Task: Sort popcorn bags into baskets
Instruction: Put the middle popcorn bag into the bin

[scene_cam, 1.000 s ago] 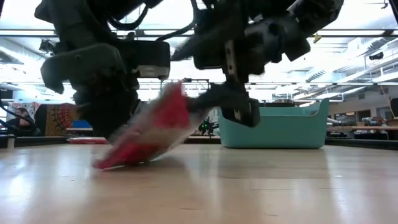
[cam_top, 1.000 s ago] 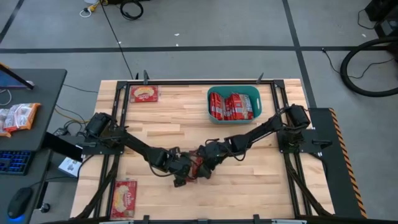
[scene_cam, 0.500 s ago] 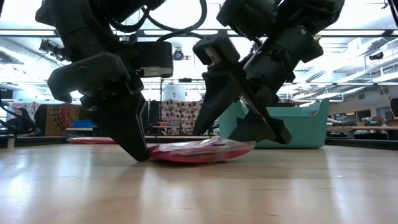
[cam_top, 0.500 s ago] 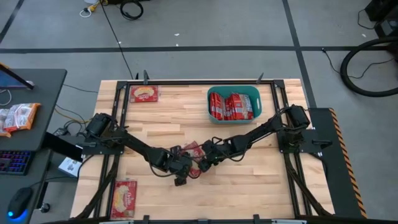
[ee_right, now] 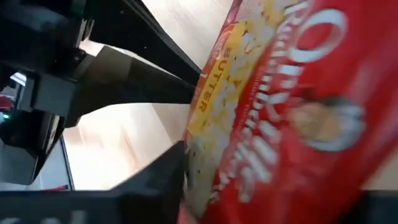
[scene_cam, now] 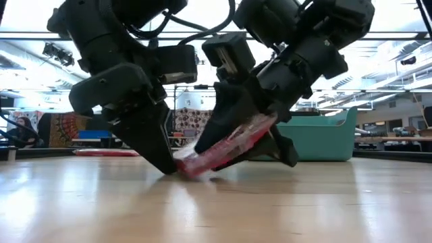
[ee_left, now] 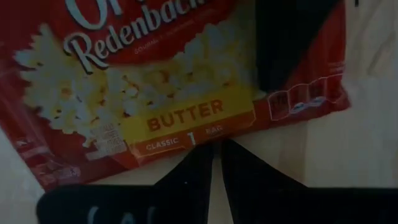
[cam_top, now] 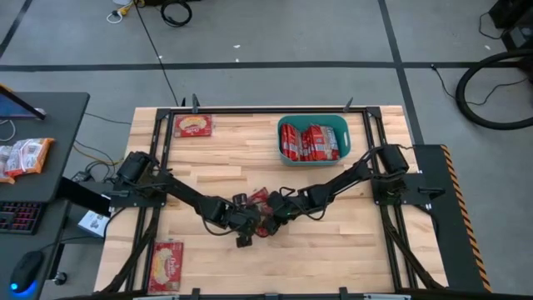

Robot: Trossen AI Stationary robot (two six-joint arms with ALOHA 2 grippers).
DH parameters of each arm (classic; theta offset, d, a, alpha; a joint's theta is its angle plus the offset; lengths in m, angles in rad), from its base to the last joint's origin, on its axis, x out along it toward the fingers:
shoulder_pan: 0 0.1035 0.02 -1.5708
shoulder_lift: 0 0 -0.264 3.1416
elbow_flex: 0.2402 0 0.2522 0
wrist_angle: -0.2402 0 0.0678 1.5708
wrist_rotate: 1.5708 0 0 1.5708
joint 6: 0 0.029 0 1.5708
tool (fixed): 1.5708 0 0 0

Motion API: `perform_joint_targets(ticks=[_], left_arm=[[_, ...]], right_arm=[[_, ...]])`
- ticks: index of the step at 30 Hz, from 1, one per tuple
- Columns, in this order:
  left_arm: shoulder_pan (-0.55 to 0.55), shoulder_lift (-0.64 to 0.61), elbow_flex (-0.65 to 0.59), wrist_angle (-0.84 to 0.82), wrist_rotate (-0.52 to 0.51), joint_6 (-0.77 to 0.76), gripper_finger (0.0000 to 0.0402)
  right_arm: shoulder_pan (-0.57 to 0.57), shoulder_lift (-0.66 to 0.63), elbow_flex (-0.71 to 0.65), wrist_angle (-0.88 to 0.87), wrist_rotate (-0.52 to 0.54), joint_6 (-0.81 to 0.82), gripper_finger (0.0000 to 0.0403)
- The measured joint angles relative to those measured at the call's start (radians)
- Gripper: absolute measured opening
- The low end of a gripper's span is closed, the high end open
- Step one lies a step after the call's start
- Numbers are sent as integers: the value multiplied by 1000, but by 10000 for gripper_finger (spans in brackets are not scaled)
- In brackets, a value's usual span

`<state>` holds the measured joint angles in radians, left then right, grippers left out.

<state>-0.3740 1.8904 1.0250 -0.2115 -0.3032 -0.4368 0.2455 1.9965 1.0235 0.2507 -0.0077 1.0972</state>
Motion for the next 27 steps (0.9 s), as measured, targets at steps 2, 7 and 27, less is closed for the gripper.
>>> perform_joint_targets(ticks=[2,7,27], left_arm=[[2,-10,1,-48,-11,-41,43],[18,-63,-2,-243,-39,-107,43],[440,-347,0,-510,-350,369,43]], right_arm=[[3,-17,5,-35,7,-6,109],[8,-121,36,-307,57,-57,28],[-392,-282,510,-1785,564,36,35]])
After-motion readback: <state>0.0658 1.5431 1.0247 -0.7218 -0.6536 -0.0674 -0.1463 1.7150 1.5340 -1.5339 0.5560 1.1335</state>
